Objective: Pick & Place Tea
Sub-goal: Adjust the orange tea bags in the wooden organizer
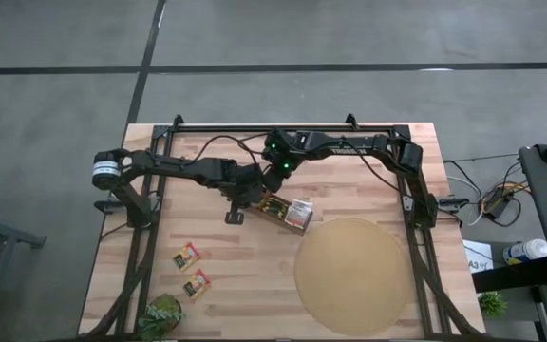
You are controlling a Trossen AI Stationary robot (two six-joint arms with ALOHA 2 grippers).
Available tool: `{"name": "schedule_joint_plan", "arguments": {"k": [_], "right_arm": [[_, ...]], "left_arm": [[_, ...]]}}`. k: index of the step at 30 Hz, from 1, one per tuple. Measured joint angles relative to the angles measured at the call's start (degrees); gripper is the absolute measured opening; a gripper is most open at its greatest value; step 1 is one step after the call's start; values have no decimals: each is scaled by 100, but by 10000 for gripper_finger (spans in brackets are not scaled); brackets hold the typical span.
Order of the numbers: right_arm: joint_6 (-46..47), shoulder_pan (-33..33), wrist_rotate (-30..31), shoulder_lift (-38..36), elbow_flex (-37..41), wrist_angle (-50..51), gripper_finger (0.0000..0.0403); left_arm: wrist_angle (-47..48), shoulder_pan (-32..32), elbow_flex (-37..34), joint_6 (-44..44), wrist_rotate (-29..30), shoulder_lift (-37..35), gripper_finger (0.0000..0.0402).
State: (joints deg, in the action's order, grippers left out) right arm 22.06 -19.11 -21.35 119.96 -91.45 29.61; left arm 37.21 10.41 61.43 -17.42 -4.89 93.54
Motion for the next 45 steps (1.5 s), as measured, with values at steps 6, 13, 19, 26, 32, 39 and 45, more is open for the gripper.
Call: {"name": "schedule_joint_plan", "arguments": {"k": [6,13,19,26,32,39,45], "right_arm": [[-26,-11,31,2,151,-35,8],[70,13,27,12,392,-366,8],[170,32,-321,219,385,-643,8],[302,85,-419,276,385,-776,8],[272,83,-397,190,333,-752,8],[293,87,-678,190,205,-777,8],[317,92,-977,181,178,-794,8]], "left_arm": [[0,0,2,40,0,0,0],[-3,-2,2,56,4,-2,0],[-14,-3,4,83,33,-4,0],[37,-4,4,106,31,-13,0],[30,-4,9,106,48,-37,0],[37,-9,11,112,101,-175,0],[38,-15,17,167,98,-214,0]]}}
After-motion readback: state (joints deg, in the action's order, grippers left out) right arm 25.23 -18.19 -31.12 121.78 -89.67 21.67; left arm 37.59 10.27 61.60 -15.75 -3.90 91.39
